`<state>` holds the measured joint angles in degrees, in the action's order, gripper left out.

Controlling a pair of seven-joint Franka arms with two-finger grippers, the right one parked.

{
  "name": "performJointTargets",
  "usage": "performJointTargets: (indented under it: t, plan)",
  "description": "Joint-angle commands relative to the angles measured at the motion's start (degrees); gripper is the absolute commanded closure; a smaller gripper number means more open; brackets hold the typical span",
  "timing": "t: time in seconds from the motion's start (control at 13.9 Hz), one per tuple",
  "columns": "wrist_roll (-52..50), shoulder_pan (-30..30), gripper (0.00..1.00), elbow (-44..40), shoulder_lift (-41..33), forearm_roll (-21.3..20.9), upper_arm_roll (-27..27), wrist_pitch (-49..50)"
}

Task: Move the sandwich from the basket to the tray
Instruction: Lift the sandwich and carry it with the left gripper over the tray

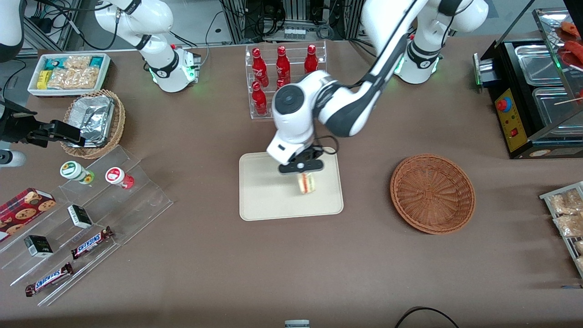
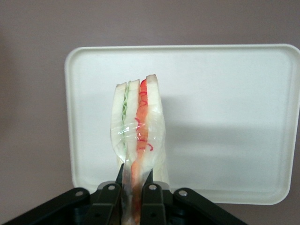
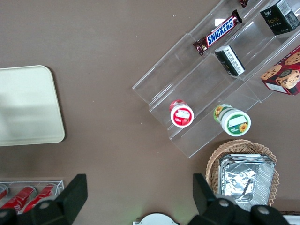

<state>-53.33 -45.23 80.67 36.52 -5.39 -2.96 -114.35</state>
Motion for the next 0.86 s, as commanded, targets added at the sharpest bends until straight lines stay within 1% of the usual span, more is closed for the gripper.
performJointTargets:
  t: [0.0, 0.29, 0.79]
  plan:
    - [-0.8, -1.4, 1.00, -4.1, 4.6, -0.8, 0.8, -1.8]
    - [-0.7, -2.8, 1.00, -4.0, 7.9, -1.0, 0.8, -4.9]
    - [0.5, -3.0, 1.00, -3.3, 8.9, -1.0, 0.8, -5.4]
